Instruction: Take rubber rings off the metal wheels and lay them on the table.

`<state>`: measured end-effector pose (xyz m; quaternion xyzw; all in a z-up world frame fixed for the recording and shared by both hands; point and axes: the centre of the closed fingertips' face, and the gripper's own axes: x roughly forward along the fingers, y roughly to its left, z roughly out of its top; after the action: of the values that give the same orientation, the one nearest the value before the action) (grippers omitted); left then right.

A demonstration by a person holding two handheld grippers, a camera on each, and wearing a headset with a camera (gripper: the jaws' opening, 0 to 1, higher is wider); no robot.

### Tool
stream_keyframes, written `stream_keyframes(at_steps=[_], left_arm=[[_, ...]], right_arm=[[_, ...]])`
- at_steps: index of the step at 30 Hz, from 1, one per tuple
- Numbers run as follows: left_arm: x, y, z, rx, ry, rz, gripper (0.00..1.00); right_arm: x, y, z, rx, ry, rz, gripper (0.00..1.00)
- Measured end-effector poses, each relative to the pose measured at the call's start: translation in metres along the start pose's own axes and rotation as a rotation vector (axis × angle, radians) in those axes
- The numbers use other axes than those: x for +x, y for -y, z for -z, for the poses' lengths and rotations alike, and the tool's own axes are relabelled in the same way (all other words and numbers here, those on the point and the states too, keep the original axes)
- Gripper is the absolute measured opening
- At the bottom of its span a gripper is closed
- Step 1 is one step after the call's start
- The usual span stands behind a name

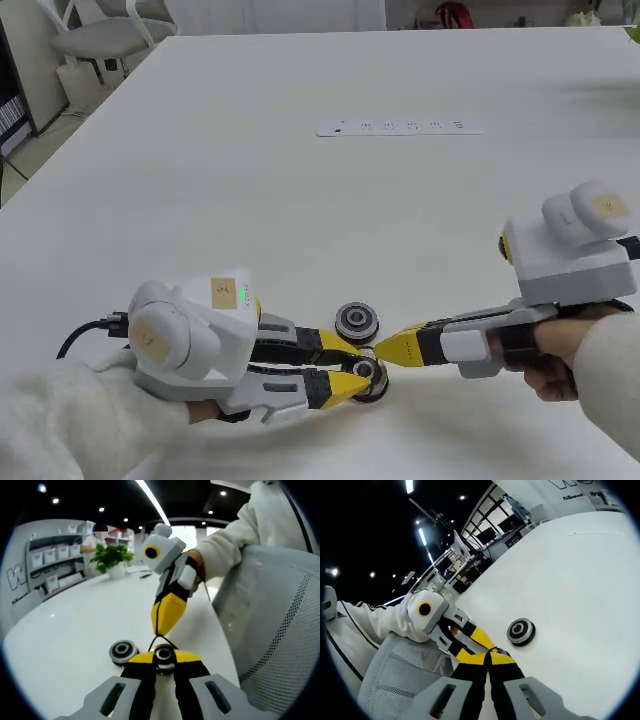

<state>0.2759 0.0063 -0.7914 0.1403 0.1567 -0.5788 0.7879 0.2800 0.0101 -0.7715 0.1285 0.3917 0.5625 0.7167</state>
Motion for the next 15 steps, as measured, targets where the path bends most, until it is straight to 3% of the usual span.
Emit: stream_keyframes(at_steps=[15], left_arm=[[-0.0001, 0.0009, -0.0013, -0.020, -0.013, -0.002, 0.14]], right_arm=[[-0.0001, 0.0067, 0.0077, 0.033, -0.020, 0.023, 0.00]])
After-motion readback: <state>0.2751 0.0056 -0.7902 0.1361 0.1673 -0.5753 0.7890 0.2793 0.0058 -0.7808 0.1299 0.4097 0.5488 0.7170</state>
